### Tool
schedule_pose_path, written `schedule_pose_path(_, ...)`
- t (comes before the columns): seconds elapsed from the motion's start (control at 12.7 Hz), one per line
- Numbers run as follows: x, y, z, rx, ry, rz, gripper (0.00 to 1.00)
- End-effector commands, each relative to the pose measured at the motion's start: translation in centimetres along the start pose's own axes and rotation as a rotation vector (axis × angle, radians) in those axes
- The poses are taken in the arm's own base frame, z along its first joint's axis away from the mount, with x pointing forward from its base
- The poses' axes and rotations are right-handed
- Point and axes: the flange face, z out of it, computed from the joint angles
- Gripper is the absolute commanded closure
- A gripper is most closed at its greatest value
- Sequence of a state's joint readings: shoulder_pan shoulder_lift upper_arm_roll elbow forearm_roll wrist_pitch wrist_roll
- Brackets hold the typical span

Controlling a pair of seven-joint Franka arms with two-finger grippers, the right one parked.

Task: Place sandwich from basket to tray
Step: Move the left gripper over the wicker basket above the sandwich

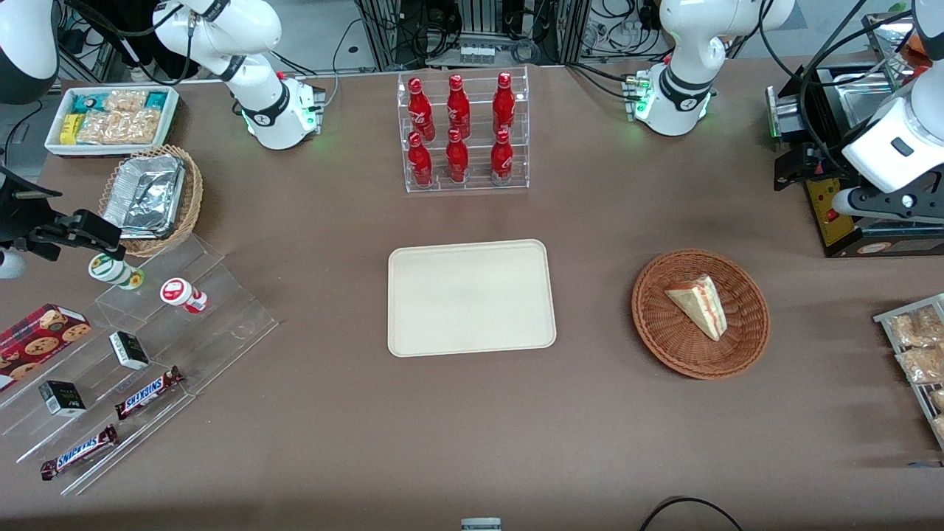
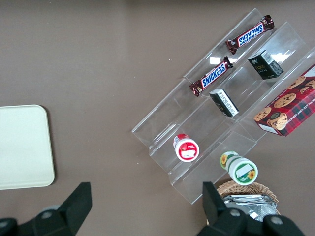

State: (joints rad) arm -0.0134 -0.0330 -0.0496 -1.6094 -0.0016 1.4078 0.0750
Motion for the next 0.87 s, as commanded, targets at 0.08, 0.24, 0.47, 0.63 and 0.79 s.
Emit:
schedule_pose_path(0.08,0.2,-0.2,-0.5,0.015,0.017,0.001,0.0)
schedule_pose_path(0.24,0.5,-0.1,0.8,0.015,-0.003,0.002,0.0)
schedule_pose_path(0.47,2.0,-0.2,4.9,0.016,0.005,0.008,0.0)
schedule_pose_path(0.63,2.8,-0.1,8.5,0.017,0.012,0.011,0.0)
schedule_pose_path(0.79,3.6,-0.1,11.8,0.019,0.028,0.012,0.0)
